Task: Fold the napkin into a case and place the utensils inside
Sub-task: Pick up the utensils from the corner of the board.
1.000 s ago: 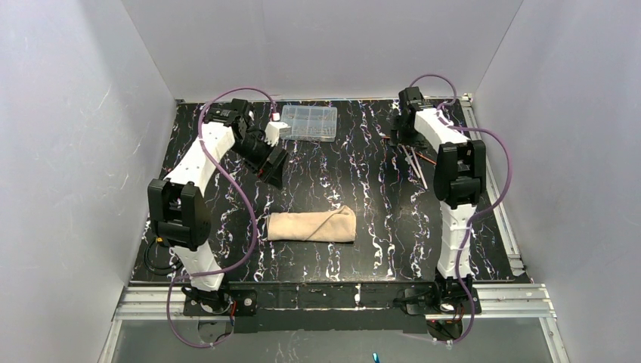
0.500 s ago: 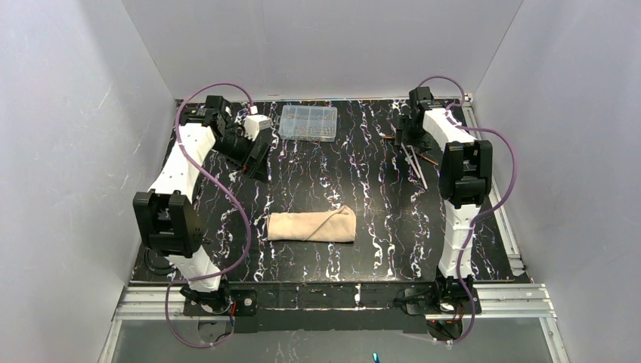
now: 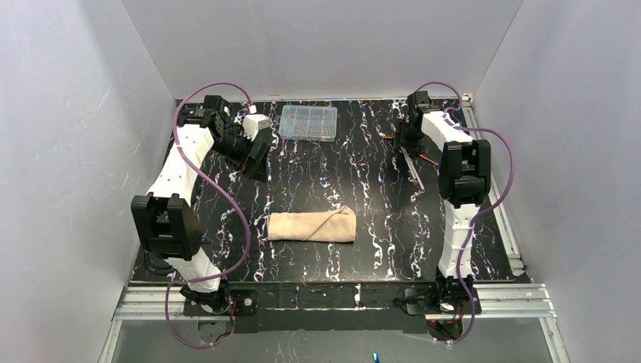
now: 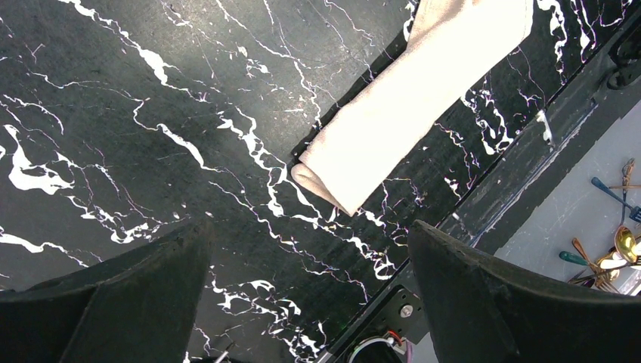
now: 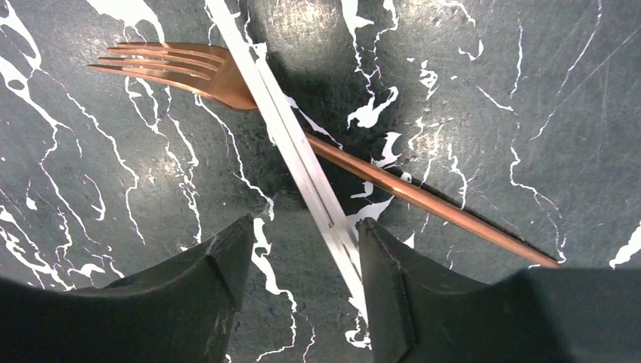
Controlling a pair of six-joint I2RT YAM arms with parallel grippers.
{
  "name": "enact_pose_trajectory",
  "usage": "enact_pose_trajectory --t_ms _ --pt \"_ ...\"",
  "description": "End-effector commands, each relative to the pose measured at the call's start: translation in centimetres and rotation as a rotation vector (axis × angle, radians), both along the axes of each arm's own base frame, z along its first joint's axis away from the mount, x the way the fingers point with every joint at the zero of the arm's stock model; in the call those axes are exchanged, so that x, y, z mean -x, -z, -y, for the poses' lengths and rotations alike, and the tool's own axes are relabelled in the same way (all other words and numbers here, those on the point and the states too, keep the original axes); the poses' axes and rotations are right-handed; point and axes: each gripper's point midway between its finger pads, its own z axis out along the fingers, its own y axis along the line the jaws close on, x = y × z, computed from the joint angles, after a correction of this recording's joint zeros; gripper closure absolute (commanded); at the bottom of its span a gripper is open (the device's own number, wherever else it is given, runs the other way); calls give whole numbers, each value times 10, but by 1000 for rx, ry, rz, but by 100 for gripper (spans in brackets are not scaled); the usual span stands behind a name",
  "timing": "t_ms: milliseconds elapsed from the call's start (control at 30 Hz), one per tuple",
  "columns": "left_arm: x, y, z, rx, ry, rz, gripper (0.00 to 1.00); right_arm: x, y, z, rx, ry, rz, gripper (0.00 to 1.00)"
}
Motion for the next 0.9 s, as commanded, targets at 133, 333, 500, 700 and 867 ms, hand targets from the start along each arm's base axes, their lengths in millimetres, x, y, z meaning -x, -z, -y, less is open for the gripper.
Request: enact_pose_trajectory --t_ms 133,333,500,700,867 --pt "17 -15 3 33 -1 9 2 -1 16 -5 -35 22 -29 55" --pt "18 -17 3 37 0 12 2 -3 15 -6 -41 20 -26 82" --pt "22 -19 6 58 1 -9 1 -2 14 -8 -54 21 -28 99" --pt "24 -24 18 132 -13 -48 2 0 -6 -26 -169 28 25 99" --pt "20 -35 34 212 -16 -64 1 6 -44 -62 -349 -18 110 99"
